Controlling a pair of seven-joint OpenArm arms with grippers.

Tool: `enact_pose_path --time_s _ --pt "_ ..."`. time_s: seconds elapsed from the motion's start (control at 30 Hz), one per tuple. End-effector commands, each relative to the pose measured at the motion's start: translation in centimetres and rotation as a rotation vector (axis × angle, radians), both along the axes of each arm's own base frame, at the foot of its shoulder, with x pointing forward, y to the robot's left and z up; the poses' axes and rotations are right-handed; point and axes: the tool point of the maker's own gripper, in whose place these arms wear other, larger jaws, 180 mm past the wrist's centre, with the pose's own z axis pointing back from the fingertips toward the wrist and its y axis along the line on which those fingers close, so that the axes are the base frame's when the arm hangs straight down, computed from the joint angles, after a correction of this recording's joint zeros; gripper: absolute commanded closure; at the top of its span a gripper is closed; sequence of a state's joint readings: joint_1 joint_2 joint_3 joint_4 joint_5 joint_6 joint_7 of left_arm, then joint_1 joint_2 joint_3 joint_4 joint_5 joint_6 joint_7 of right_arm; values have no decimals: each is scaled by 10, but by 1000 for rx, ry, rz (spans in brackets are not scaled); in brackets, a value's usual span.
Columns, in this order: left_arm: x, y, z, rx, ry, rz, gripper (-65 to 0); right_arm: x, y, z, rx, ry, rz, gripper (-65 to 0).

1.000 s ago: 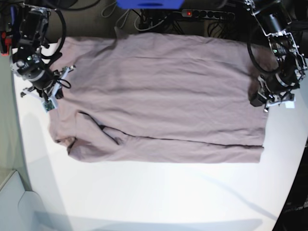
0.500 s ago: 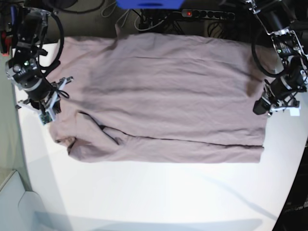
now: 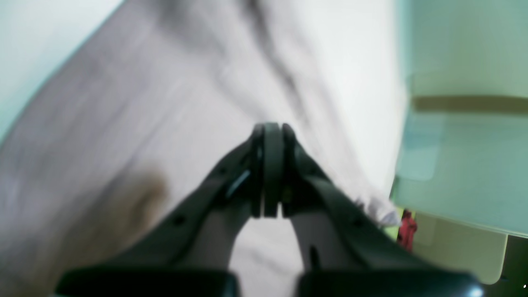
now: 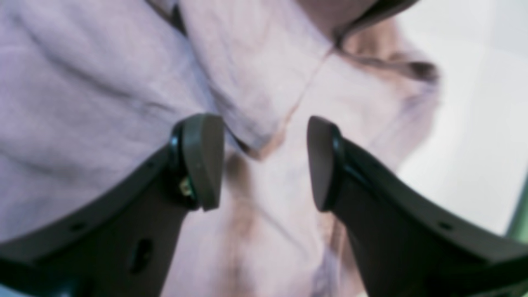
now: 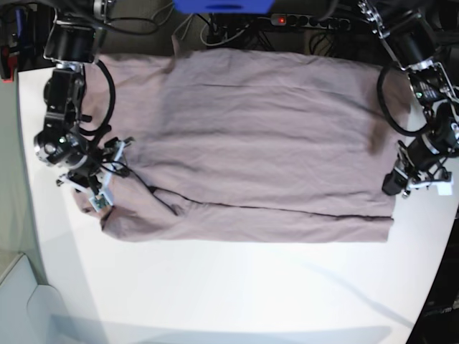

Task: Layout the t-shirt on the table in an organized manner, then fold the t-shirt properly
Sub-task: 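Slide the right gripper along the shirt side to smooth it, then reach the right gripper to the hem corner and pull it outward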

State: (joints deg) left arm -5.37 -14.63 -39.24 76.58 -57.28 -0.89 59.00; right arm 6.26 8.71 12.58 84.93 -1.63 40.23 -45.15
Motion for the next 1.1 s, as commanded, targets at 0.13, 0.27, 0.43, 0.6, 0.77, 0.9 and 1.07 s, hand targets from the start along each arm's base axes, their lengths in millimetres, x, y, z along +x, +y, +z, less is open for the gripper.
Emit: enact_pose_path --time_s 0.13,0.27,0.43,0.6,0.77,0.9,1.07 --pt "10 7 18 16 -40 0 -4 17 0 5 40 -47 -5 -328" --pt "11 7 18 17 -39 -2 -4 16 3 -6 75 -44 -6 -323" --pt "11 14 22 34 -44 0 -4 18 5 -8 93 -53 -6 -177" --pt "10 15 21 34 -42 2 -4 34 3 8 90 -99 -4 0" --pt "1 15 12 34 -15 1 -5 62 3 37 89 -172 0 0" --pt "-14 12 -4 27 27 -1 -5 98 5 81 94 -277 6 0" --pt "-36 11 -23 25 86 -2 -5 145 12 131 114 -367 23 0"
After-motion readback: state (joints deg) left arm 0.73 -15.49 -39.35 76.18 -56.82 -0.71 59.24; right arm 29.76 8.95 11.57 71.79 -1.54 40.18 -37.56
